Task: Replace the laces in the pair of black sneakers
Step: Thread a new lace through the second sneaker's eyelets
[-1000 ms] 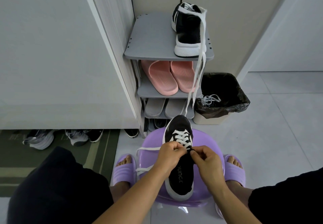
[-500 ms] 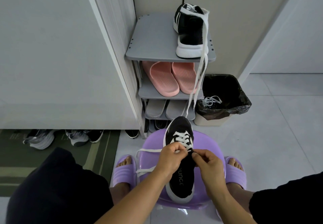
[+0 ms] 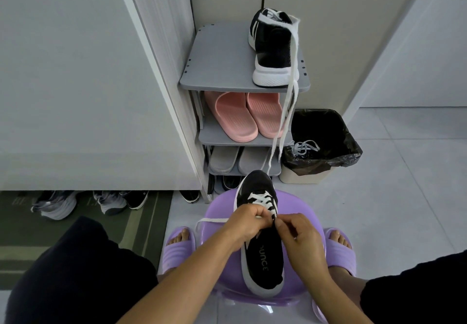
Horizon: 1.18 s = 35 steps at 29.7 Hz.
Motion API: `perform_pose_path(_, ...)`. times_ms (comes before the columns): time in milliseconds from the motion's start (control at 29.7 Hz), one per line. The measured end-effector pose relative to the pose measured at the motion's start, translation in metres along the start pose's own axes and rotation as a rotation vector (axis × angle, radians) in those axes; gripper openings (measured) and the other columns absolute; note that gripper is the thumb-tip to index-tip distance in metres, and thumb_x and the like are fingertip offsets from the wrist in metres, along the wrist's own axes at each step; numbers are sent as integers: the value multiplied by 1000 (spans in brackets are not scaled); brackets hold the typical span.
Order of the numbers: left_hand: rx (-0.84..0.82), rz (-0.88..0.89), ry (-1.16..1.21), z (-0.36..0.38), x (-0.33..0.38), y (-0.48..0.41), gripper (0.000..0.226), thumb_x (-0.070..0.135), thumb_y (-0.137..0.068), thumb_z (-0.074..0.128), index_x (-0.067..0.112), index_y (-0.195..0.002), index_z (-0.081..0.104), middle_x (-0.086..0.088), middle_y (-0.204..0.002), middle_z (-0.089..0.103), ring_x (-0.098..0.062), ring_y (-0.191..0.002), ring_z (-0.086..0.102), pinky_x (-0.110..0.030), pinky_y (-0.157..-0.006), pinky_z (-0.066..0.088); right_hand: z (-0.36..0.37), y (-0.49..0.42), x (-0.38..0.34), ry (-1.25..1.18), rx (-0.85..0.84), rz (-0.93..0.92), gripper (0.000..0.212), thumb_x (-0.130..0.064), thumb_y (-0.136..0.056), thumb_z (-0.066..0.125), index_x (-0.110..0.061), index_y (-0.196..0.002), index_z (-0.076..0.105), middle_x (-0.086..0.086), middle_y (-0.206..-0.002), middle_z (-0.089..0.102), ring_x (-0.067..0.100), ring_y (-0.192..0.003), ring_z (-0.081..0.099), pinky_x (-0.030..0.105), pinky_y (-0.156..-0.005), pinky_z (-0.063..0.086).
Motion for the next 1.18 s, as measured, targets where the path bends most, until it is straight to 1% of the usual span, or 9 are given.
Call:
perform_pose_path(270,136,205,-320,0,3,2,14,14,-80,67,20,-87,57,7,-88,54,-10,-82,51,-24,-76,42,4,-18,16,-602,-93,370,15,3,-90,51,-1,-79,60,8,-67,60,15,-60,54,14,-53,50)
perform_pose_path(438,484,221,-305,1,-40,28,86,44,-58,75,19,-131,38,10,-123,35,-15,-119,37,-36,-104,33,-9,-21,60,-934,62,535,38,-25,-103,22,-7,-100,56,30,-126,53,25,-94,61,35,-82,48)
perform_pose_path(506,535,209,-249,4,-52,36,98,63,-50,64,24,-134,31,5,-131,37,-20,-125,37,-45,-106,32,-21,-26,73,-950,109,673,43,-38,-101,27,-6,-114,53,21,-121,59,24,-92,57,30,-81,47)
perform_pose_path(641,615,266,-330,14,-59,38,91,63,-56,57,34,-131,15,-7,-145,32,-30,-132,32,-48,-109,28,12,-16,36,-624,-198,622,27,-29,-91,57,-6,-77,61,5,-62,53,14,-52,44,23,-48,40)
perform_pose_path(742,621,256,-338,14,-65,37,88,61,-59,55,34,-131,13,-9,-145,32,-31,-134,31,-49,-110,26,9,-20,31,-790,22,595,26,-10,-92,53,-10,-66,53,-2,-47,49,5,-39,43,16,-39,38)
perform_pose_path(843,696,337,-417,15,-63,38,82,46,-59,64,26,-128,24,-10,-139,39,-27,-129,35,-48,-106,33,-39,-39,52,-853,285,655,32,-17,-94,50,-16,-62,44,-1,-50,43,3,-34,38,14,-34,33)
perform_pose_path(944,781,441,-515,18,-65,37,78,25,-49,83,18,-113,40,-10,-115,52,-21,-109,41,-38,-96,36,-19,-28,50,-759,-9,676,41,-37,-97,43,-12,-68,57,0,-51,56,8,-39,49,18,-42,40)
perform_pose_path(1011,784,394,-457,17,-63,39,65,38,-55,74,21,-108,40,-7,-104,57,-16,-101,41,-30,-88,34,-3,-21,45,-726,-55,654,34,-27,-95,48,-13,-66,58,0,-54,54,10,-45,46,19,-47,39)
perform_pose_path(1180,782,386,-373,15,-67,39,49,60,-71,52,29,-107,42,8,-105,55,-1,-101,43,-29,-87,40,-54,-33,61,-1026,355,692,26,-9,-94,47,-13,-68,49,3,-61,46,5,-40,46,16,-37,39)
Point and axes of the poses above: each hand's wrist, its own y-axis away from the middle knuckle, its own z-axis out of the palm, x = y × z, the point moved 3 cm from there along -y, towards the middle knuckle
